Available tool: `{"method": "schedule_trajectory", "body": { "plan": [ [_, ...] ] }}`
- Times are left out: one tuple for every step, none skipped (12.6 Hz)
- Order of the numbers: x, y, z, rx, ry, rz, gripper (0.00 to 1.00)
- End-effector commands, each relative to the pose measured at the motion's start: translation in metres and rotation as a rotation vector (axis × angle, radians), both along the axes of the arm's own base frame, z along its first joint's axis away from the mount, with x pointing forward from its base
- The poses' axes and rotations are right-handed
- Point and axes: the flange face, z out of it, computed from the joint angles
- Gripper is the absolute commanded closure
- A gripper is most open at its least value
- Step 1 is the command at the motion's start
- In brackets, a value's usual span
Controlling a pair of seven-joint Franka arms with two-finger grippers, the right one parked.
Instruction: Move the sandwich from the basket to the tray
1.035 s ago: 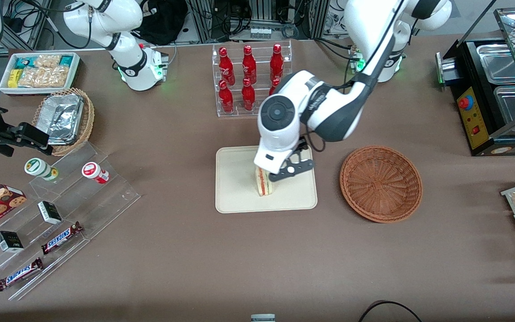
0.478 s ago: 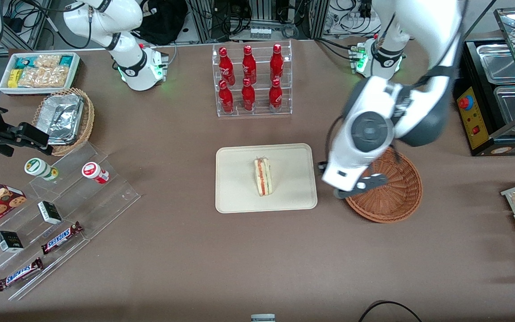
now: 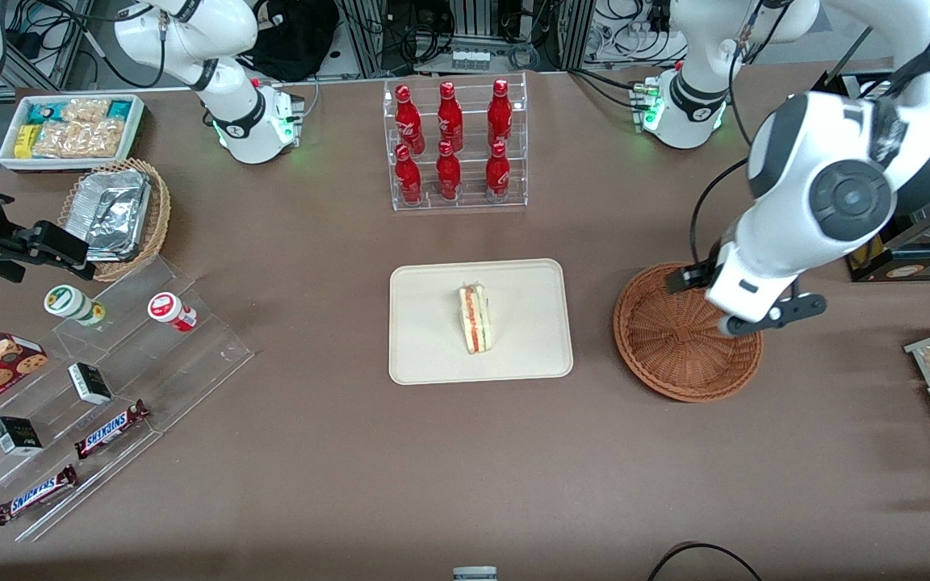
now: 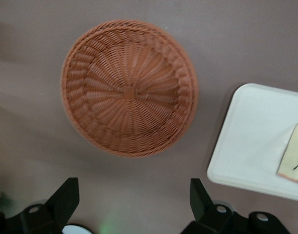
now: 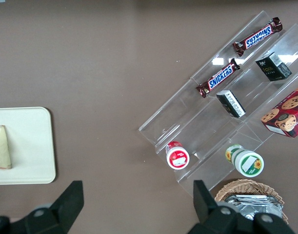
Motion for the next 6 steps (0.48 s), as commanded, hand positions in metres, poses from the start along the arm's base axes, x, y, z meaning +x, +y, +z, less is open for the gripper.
{"method": "schedule_trajectory", "body": {
  "plan": [
    [-0.020, 0.045, 0.022, -0.018, 0.043, -0.059, 0.00],
    [-0.024, 0.050, 0.025, -0.031, 0.061, -0.096, 0.00],
    [-0.027, 0.056, 0.032, -0.037, 0.056, -0.108, 0.00],
    [-0.030, 0.061, 0.039, -0.037, 0.057, -0.104, 0.00],
    [-0.033, 0.067, 0.045, -0.038, 0.054, -0.105, 0.00],
    [-0.037, 0.074, 0.055, -0.041, 0.040, -0.114, 0.00]
  ]
}}
